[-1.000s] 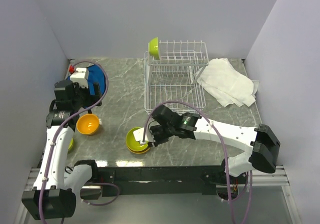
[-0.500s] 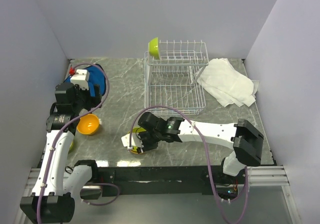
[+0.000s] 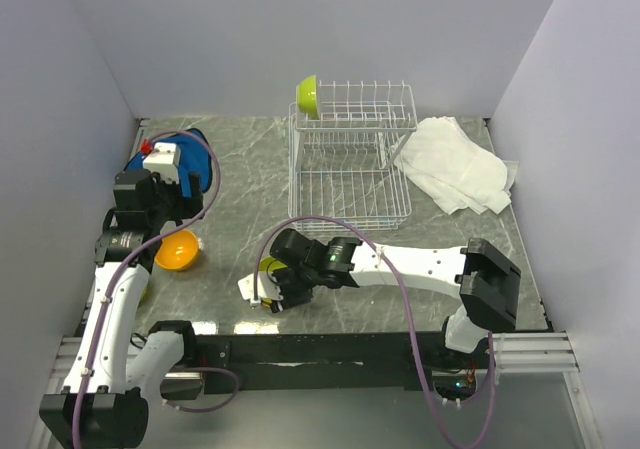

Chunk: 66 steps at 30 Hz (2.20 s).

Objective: Load the bowls into the dish rack

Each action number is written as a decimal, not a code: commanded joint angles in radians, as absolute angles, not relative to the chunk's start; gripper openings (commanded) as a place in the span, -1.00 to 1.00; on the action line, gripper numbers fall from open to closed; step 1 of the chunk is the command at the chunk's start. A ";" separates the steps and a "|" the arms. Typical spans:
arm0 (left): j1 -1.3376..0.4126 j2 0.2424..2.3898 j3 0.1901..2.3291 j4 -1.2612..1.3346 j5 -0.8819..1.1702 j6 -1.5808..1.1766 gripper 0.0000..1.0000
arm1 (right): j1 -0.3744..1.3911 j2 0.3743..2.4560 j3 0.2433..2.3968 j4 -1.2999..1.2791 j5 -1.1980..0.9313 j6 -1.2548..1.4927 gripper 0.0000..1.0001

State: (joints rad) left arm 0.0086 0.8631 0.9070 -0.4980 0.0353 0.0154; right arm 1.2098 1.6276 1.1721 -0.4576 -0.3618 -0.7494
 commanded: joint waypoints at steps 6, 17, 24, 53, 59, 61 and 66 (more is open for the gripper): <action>0.006 0.839 0.890 -0.474 0.018 0.011 0.94 | 1.226 1.655 1.192 -0.426 -0.351 -0.727 -0.09; 0.005 0.838 0.877 -0.468 0.025 0.008 0.94 | 1.227 1.686 1.183 -0.388 -0.304 -0.695 -0.14; -0.021 0.833 0.873 -0.469 0.014 0.009 0.94 | 1.229 1.707 1.197 -0.399 -0.293 -0.704 -0.26; -0.023 0.873 0.903 -0.483 0.052 0.008 0.94 | 1.209 1.520 1.293 -0.551 -0.287 -0.741 -1.00; -0.025 0.910 0.951 -0.497 0.052 0.017 0.94 | 1.154 1.482 1.366 -0.525 -0.322 -0.700 -1.00; -0.023 0.934 0.989 -0.509 0.049 0.021 0.94 | 1.105 1.482 1.423 -0.520 -0.350 -0.648 -1.00; -0.023 0.989 1.098 -0.531 0.061 0.048 0.94 | 0.980 1.528 1.713 -0.546 -0.413 -0.534 -1.00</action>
